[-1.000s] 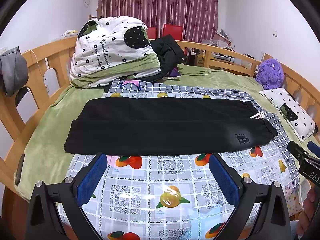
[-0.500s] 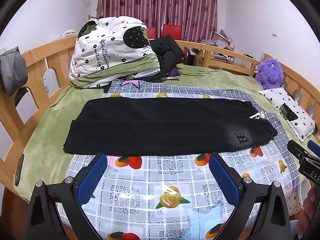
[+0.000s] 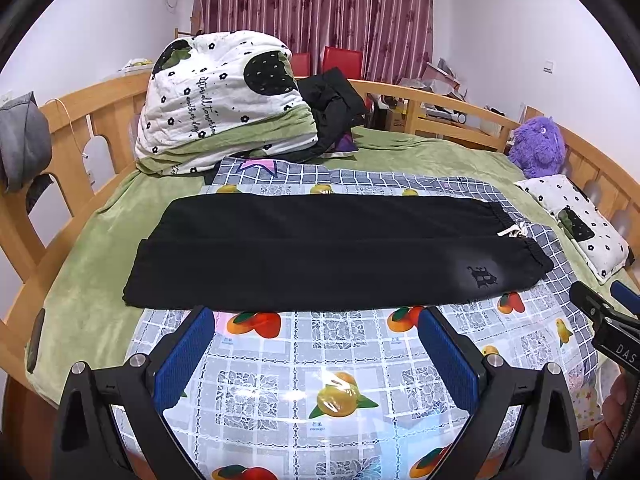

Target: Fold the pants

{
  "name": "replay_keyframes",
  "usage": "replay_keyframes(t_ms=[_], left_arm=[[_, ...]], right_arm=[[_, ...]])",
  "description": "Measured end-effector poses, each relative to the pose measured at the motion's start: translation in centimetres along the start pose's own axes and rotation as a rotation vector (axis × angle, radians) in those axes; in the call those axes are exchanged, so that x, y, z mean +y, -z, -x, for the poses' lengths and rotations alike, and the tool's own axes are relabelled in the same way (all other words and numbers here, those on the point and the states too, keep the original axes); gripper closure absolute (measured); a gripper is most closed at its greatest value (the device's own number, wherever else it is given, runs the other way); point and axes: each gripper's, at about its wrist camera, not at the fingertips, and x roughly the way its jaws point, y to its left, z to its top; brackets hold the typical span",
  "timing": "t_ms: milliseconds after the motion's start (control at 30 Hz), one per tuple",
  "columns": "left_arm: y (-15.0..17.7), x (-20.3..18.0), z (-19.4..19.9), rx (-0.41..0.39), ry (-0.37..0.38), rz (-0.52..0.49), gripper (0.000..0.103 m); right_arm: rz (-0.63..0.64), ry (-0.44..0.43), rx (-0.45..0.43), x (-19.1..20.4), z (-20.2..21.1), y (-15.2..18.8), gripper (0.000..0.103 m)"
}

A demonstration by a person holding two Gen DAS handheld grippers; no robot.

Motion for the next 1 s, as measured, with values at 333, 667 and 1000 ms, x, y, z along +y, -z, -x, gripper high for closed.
replay_keyframes(t_ms=[333, 667, 1000], left_arm=[[-0.2, -0.8, -1.3, 0.006, -0.003, -0.018, 0.0], [-0.3, -0.4, -4.1, 0.041, 0.009, -0.008, 0.0], [-0.4, 0.8, -9.7, 0.134, 0.018, 0.045, 0.002]], right_arm=[[0.023, -0.004, -0.024, 0.7, -1.2, 0.2, 0.0], [0.006, -0.022, -0.004, 0.8, -5.6, 0.5, 0.001], [0.039, -0.003, 0.041, 1.1, -10.2, 0.9, 0.009]])
